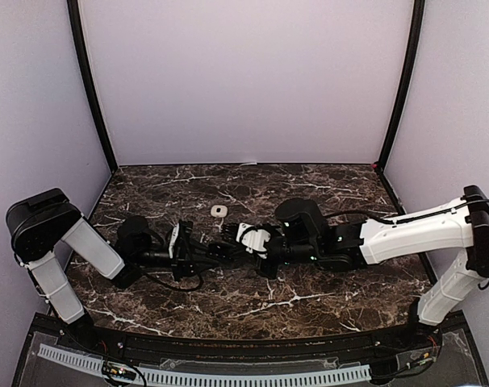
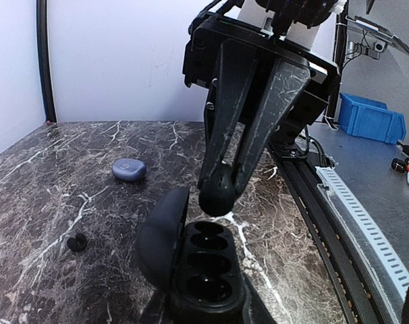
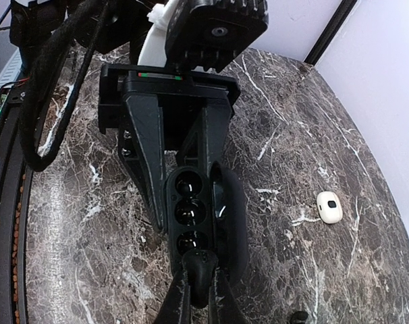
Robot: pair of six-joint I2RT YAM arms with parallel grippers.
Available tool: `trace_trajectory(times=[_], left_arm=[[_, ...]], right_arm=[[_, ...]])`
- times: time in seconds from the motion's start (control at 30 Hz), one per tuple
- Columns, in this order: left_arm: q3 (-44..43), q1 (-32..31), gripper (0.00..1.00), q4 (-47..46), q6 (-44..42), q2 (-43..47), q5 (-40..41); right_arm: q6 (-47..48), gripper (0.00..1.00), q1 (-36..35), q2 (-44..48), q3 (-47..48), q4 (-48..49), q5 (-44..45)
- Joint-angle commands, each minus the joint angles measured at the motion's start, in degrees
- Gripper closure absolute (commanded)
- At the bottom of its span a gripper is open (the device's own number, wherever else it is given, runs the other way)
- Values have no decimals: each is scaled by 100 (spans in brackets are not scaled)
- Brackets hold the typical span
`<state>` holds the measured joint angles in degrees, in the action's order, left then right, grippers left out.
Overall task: Insert the wireless bluetooth earbuds into the charging case
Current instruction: Insert the right earbud into the right side groove of the charging case.
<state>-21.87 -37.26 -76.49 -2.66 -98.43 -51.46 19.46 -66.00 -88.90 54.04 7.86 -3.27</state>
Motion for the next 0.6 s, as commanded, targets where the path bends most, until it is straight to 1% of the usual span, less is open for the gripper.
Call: trace_trajectory(times=[0.0,0.37,0.57], left_arm=[[-102,-32,100,11,-86,113,0],[-116,-41,100,29,-86,115,-13],[-111,-45,100,29,-77,114,-22]], right_arm=[[-29,100,-50,-131,219,102,-112],[-66,100,-54,-233,328,94,-49],[-66,100,-58,-463,415,30,45]])
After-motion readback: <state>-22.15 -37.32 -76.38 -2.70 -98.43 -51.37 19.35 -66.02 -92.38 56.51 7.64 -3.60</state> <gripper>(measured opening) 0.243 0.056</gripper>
